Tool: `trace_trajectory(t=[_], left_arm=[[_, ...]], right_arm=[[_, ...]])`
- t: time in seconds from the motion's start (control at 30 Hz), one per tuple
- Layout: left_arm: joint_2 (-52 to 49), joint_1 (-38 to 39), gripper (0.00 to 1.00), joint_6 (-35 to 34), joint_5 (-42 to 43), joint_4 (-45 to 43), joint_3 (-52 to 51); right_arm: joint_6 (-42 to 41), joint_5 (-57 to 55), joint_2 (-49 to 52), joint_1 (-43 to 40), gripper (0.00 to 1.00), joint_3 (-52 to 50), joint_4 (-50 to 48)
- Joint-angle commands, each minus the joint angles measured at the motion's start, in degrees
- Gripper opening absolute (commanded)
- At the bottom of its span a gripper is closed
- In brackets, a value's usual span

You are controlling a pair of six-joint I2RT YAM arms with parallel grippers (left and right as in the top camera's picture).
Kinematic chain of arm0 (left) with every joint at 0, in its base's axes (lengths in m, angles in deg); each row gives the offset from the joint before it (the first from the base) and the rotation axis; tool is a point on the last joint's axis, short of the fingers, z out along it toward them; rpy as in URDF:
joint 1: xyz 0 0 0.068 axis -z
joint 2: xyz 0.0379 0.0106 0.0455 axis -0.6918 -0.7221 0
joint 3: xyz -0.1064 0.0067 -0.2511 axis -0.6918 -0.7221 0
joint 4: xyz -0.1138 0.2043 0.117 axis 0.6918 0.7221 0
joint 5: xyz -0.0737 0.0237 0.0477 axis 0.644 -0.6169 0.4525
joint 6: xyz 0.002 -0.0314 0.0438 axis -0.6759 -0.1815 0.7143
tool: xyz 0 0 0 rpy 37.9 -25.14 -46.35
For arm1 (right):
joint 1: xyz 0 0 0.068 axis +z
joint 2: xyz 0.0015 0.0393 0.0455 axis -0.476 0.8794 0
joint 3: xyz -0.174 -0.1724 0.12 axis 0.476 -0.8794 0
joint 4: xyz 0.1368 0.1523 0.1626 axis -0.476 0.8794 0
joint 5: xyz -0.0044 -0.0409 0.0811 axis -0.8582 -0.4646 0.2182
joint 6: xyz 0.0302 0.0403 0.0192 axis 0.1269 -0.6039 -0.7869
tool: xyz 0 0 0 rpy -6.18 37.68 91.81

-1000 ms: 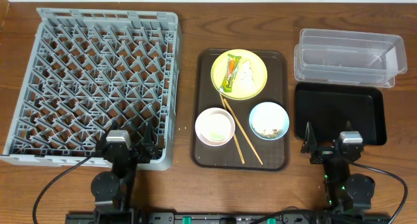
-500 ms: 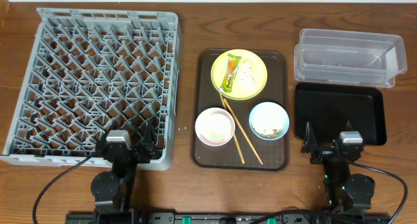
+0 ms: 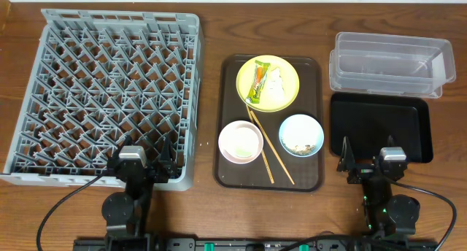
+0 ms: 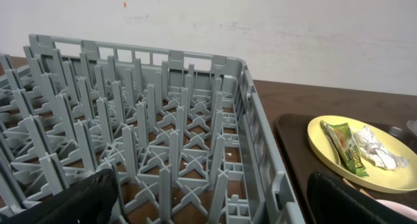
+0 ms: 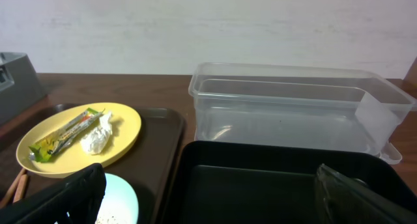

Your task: Sort waste into correct bins and load items into the dishwasher

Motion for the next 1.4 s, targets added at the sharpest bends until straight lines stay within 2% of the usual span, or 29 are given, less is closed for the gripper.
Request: trace_trajectory(t=[0.0,0.37,0.6,0.83,1.1,1.37], left_arm=[[0.04,-0.13,0.94,0.57,0.76,1.49,-1.2],[0.04,-0.15,0.94,0.55,0.44,1.07,-1.2],[-0.04,-0.15,0.94,-0.55,1.51,1.36,0.81],[-7.23,-0.13,0.94,-0.59,0.74,11.67,11.26],[-26.6,-0.13,0.94,-0.57,0.76,30.53,30.88],[-42.47,-0.13,0.94,-0.57,0.83,45.33,45.31]], right_arm=[[0.61,0.44,0.04,0.59,0.99,-0.07,0.2],[0.37,0.26,0.04,0.59,0.99,-0.07,0.22],[-6.1,0.28,0.04,0.59,0.99,0.24,-0.2],[-6.27,3.04,3.17,0.59,0.99,6.69,1.16],[-3.93,6.14,26.03,0.59,0.99,27.41,12.2],[-3.26,11.37,51.65,0.59,0.99,56.3,38.95]])
